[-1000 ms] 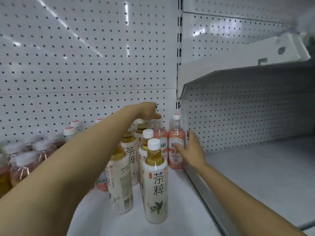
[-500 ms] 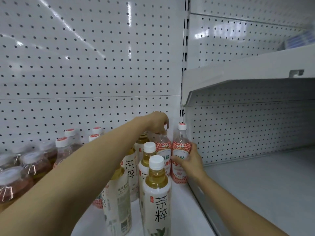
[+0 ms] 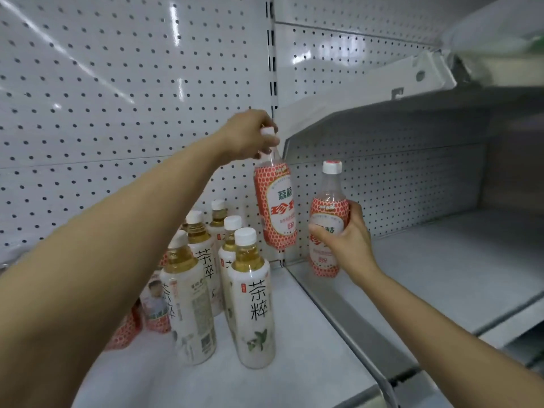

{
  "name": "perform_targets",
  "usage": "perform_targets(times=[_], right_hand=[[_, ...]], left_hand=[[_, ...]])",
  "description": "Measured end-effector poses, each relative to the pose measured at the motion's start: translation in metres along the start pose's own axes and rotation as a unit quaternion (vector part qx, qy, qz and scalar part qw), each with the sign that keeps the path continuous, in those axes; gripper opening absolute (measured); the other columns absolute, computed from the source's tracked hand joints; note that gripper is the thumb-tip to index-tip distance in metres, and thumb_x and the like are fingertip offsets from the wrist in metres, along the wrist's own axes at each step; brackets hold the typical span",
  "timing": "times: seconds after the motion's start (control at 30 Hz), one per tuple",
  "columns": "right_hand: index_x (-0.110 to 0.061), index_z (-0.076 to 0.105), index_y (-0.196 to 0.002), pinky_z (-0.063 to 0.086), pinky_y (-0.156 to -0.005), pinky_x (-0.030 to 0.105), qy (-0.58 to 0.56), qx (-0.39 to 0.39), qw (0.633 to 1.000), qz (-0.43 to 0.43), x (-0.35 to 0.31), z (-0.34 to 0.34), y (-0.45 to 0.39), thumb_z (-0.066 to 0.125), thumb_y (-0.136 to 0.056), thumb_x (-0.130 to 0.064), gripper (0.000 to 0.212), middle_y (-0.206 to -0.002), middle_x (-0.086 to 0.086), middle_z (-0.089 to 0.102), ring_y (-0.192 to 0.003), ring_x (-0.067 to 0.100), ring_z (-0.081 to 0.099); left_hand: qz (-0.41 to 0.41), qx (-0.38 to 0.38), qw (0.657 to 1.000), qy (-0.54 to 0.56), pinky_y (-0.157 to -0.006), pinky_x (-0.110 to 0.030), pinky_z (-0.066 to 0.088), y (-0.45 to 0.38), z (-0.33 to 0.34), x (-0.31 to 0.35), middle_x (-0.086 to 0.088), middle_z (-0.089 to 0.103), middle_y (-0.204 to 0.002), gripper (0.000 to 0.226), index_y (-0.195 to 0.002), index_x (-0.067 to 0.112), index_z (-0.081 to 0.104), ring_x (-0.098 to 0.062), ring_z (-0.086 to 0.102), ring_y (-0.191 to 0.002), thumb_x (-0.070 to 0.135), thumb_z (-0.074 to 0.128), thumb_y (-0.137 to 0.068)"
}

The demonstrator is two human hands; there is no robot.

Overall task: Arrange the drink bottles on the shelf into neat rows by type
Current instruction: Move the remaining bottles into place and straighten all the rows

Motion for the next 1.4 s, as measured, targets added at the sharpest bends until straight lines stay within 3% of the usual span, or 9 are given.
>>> perform_targets(times=[0.27, 0.4, 0.53, 0.67, 0.8, 0.93, 1.17, 1.27, 1.4], right_hand=[[-0.029, 0.04, -0.12, 0.057, -0.078, 0.038, -0.023, 0.031, 0.999, -0.006, -0.028, -0.04, 0.046, 0.085, -0.063, -0.036, 0.072, -0.102, -0.007, 0.063, -0.089, 0.011, 0.066], [-0.028, 0.04, -0.119, 0.056, -0.075, 0.034, -0.037, 0.011, 0.999, -0.015, -0.047, -0.053, 0.069, 0.085, -0.064, -0.034, 0.071, -0.101, -0.009, 0.062, -0.086, 0.009, 0.066], [-0.025, 0.041, -0.117, 0.055, -0.071, 0.03, -0.039, -0.028, 0.998, -0.031, -0.068, -0.054, 0.097, 0.085, -0.062, -0.036, 0.071, -0.099, -0.009, 0.061, -0.083, 0.007, 0.066], [-0.029, 0.04, -0.115, 0.057, -0.075, 0.037, -0.045, -0.062, 0.996, -0.036, -0.088, -0.035, 0.127, 0.085, -0.057, -0.045, 0.076, -0.1, -0.011, 0.06, -0.085, 0.008, 0.065], [-0.031, 0.039, -0.115, 0.058, -0.076, 0.041, -0.048, -0.096, 0.994, -0.036, -0.102, -0.004, 0.156, 0.082, -0.053, -0.054, 0.08, -0.102, -0.011, 0.06, -0.087, 0.009, 0.065], [-0.032, 0.036, -0.117, 0.057, -0.079, 0.041, -0.013, -0.125, 0.991, -0.038, -0.112, 0.037, 0.181, 0.08, -0.052, -0.059, 0.083, -0.107, -0.01, 0.059, -0.093, 0.01, 0.063], [-0.031, 0.029, -0.129, 0.052, -0.083, 0.036, 0.041, -0.124, 0.991, -0.008, -0.112, 0.118, 0.21, 0.08, -0.055, -0.063, 0.096, -0.124, -0.006, 0.055, -0.106, 0.016, 0.058], [-0.028, 0.03, -0.13, 0.051, -0.086, 0.036, 0.061, -0.111, 0.992, -0.02, -0.112, 0.144, 0.216, 0.08, -0.056, -0.063, 0.096, -0.127, -0.004, 0.051, -0.112, 0.017, 0.054], [-0.021, 0.033, -0.134, 0.042, -0.093, 0.031, 0.09, -0.083, 0.992, -0.032, -0.109, 0.161, 0.218, 0.081, -0.06, -0.058, 0.095, -0.131, -0.001, 0.049, -0.118, 0.017, 0.049]], left_hand=[[0.043, 0.138, 0.988, 0.059, -0.075, -0.028, 0.06, 0.049, -0.05, 0.065, -0.001, 0.063, -0.101, 0.028, -0.123, 0.009, 0.057, -0.017, 0.069, -0.09, 0.024, 0.057, -0.099], [0.015, 0.175, 0.984, 0.041, -0.077, -0.031, 0.061, 0.081, -0.071, 0.083, -0.006, 0.065, -0.103, 0.031, -0.119, 0.008, 0.059, -0.016, 0.069, -0.087, 0.03, 0.058, -0.098], [-0.031, 0.176, 0.983, -0.032, -0.069, -0.028, 0.058, 0.124, -0.08, 0.091, -0.007, 0.066, -0.1, 0.036, -0.117, 0.007, 0.059, -0.012, 0.067, -0.078, 0.037, 0.06, -0.096], [-0.076, 0.166, 0.973, -0.141, -0.069, -0.032, 0.055, 0.174, -0.088, 0.086, -0.008, 0.067, -0.09, 0.04, -0.111, 0.008, 0.058, -0.018, 0.066, -0.077, 0.043, 0.06, -0.094], [-0.138, 0.146, 0.943, -0.266, -0.08, -0.046, 0.056, 0.209, -0.095, 0.062, -0.016, 0.069, -0.091, 0.056, -0.11, 0.002, 0.056, -0.032, 0.066, -0.084, 0.054, 0.06, -0.088], [-0.18, 0.114, 0.901, -0.379, -0.069, -0.038, 0.051, 0.237, -0.096, 0.029, -0.015, 0.068, -0.088, 0.059, -0.1, 0.003, 0.055, -0.027, 0.06, -0.075, 0.06, 0.06, -0.085], [-0.23, 0.098, 0.878, -0.407, -0.064, -0.037, 0.05, 0.27, -0.093, -0.039, -0.008, 0.062, -0.08, 0.059, -0.096, 0.004, 0.055, -0.027, 0.061, -0.075, 0.062, 0.061, -0.086], [-0.243, 0.083, 0.878, -0.404, -0.062, -0.036, 0.043, 0.274, -0.088, -0.059, -0.007, 0.058, -0.08, 0.06, -0.095, 0.005, 0.053, -0.026, 0.056, -0.074, 0.064, 0.059, -0.085], [-0.246, 0.095, 0.882, -0.39, -0.062, -0.036, 0.045, 0.277, -0.084, -0.077, -0.009, 0.063, -0.085, 0.06, -0.097, 0.006, 0.055, -0.028, 0.059, -0.076, 0.065, 0.058, -0.086]])
Point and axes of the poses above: each hand's wrist, its own y-axis away from the middle knuckle, its own z-axis out of the palm, x = y × z, the point moved 4 cm from there along -y, towards the middle knuckle
